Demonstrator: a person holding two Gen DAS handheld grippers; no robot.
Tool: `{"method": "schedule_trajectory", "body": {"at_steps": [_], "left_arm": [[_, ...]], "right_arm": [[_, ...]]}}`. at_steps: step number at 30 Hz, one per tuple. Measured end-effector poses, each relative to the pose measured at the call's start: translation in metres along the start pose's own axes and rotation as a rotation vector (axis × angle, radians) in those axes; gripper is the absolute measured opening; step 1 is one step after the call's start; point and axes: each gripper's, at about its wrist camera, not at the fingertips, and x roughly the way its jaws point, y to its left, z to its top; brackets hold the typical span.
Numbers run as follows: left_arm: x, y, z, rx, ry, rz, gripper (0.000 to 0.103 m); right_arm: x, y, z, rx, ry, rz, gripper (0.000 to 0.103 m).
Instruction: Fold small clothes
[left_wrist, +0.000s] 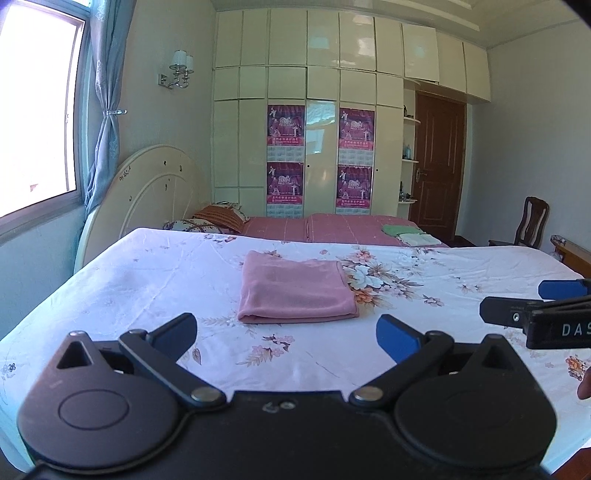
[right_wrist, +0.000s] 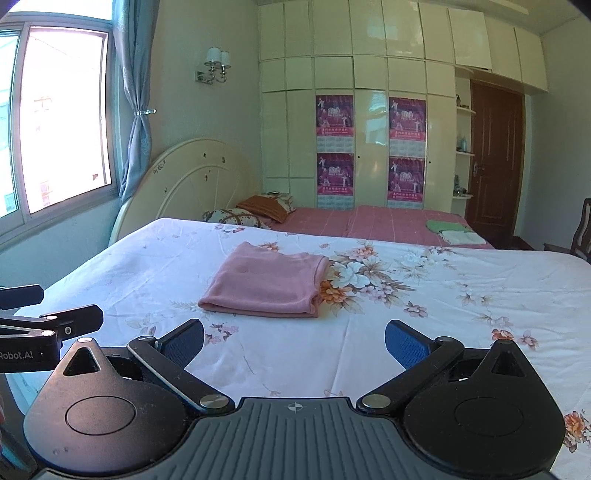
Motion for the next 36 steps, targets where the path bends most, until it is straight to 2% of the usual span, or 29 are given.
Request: {"method": "schedule_trajectory", "body": {"at_steps": [36], "left_arm": [[-0.010,-0.002,0.005,0.003,-0.006,-0.014,0.103]], "right_arm": [[-0.017,-0.004,-0.002,0.011,-0.017,-0.014,0.103]]}}
